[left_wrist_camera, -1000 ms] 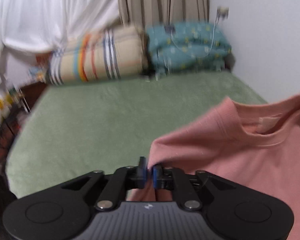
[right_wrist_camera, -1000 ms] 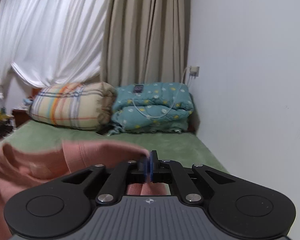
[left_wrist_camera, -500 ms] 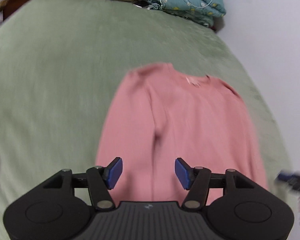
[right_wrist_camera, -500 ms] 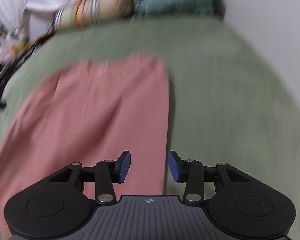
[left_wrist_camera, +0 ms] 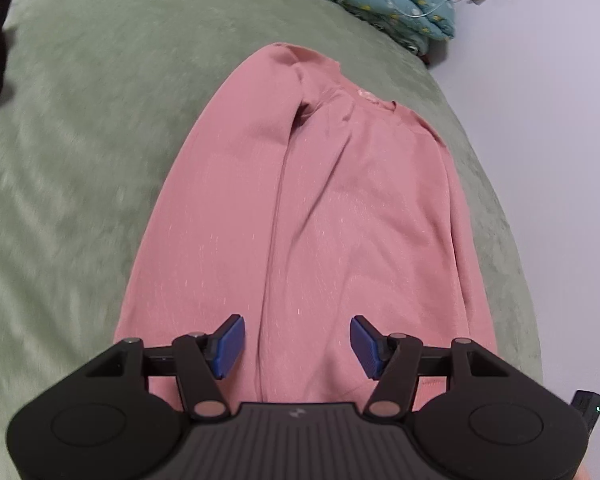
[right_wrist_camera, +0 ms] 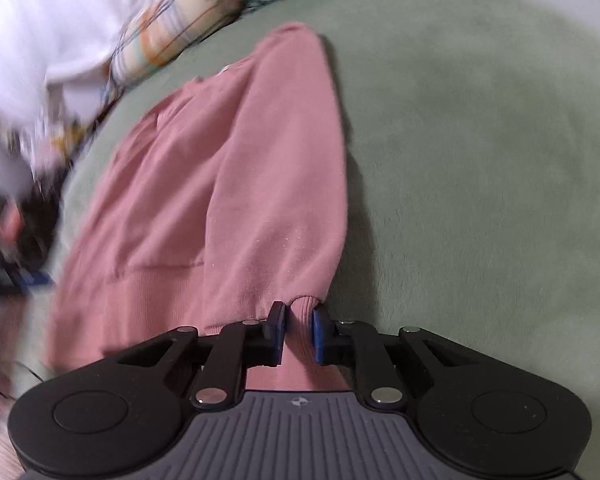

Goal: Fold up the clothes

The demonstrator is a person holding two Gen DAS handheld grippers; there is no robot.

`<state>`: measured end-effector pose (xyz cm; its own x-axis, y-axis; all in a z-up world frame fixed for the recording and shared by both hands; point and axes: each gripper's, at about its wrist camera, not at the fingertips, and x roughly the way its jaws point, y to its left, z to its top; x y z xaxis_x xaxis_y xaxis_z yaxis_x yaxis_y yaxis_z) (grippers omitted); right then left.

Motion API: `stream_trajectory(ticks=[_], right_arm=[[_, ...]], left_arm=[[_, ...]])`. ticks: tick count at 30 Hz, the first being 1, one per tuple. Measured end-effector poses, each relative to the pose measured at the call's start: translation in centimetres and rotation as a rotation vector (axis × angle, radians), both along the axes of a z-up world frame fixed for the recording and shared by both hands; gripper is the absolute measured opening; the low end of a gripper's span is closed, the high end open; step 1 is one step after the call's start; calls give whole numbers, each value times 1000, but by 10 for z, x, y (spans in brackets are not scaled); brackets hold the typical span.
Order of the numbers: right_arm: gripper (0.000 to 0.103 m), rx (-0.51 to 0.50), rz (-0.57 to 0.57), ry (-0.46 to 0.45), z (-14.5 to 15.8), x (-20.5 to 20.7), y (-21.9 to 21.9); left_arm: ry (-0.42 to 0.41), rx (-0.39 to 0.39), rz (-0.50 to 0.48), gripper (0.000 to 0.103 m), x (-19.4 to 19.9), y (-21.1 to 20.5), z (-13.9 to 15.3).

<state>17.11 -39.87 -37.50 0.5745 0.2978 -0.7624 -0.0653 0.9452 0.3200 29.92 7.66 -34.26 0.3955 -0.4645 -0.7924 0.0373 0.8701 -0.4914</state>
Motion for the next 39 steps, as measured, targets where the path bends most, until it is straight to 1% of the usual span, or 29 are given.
stream_trajectory(ticks=[1, 2, 3, 4, 5, 7, 10, 12, 14, 15, 16, 18, 19, 21, 22, 25, 26, 27, 29, 31, 32, 34, 35, 36, 37, 38, 39], right_arm=[[9, -59, 9, -18, 13, 1, -4], [6, -127, 15, -39, 28, 3, -10], [5, -183, 3, -62, 49, 7, -27], [5, -204, -8, -72, 59, 10, -37], [5, -251, -49, -95, 80, 15, -58], [5, -337, -122, -133, 115, 24, -95], [5, -471, -259, -155, 163, 58, -158], [17, -542, -364, -142, 180, 82, -195], [43, -650, -452, -88, 179, 100, -210], [45, -707, -494, -58, 178, 108, -217], [46, -730, -504, -50, 176, 114, -215], [47, -747, -483, -63, 166, 111, -205], [47, -724, -472, -70, 160, 106, -199], [47, -577, -399, -87, 145, 90, -182], [47, -442, -325, -95, 135, 78, -172], [47, -22, -132, -70, 91, 39, -126], [47, 108, -87, -43, 69, 25, -106], [47, 173, -73, -20, 54, 18, -94], [44, 241, -73, 38, 13, 9, -68], [42, 284, -84, 80, -13, 9, -58], [42, 343, -96, 105, -30, 8, -53], [42, 439, -127, 109, -43, 1, -52], [39, 524, -159, 103, -52, -1, -51], [29, 575, -176, 103, -58, -4, -50], [8, 600, -184, 106, -61, -5, -47], [7, 582, -195, 110, -57, -9, -42], [7, 531, -206, 105, -44, -15, -39]], left_arm=[[-19, 29, -12, 58, -5, 0, 7], [-35, 57, -21, 58, -10, 0, 14], [-41, 76, -18, 58, -13, 1, 18], [-47, 96, -16, 58, -16, 2, 23], [-49, 108, -11, 58, -19, 4, 28], [-43, 87, 8, 58, -21, 10, 35], [-52, 83, 21, 58, -21, 13, 42], [-62, 91, 24, 58, -19, 12, 46], [-72, 92, 41, 58, -18, 13, 48], [-72, 93, 53, 58, -19, 14, 48], [-73, 90, 53, 58, -20, 14, 48], [-72, 78, 42, 58, -24, 13, 47], [-72, 67, 26, 58, -27, 13, 48], [-73, 46, -2, 58, -33, 11, 48], [-73, 43, -5, 58, -34, 11, 48], [-64, 7, -40, 58, -42, 6, 46], [-56, -3, -51, 58, -47, 5, 43], [-49, -2, -53, 59, -50, 4, 41], [-40, 1, -51, 59, -57, 3, 37], [-44, -10, -35, 59, -68, 6, 35], [-46, -17, -24, 59, -74, 9, 34], [-47, -31, -1, 59, -84, 14, 33], [-42, -40, 11, 59, -88, 16, 33], [-36, -47, 23, 59, -92, 18, 32], [-29, -48, 31, 59, -95, 19, 32], [-23, -48, 39, 59, -99, 20, 32], [-19, -47, 44, 59, -103, 21, 32]])
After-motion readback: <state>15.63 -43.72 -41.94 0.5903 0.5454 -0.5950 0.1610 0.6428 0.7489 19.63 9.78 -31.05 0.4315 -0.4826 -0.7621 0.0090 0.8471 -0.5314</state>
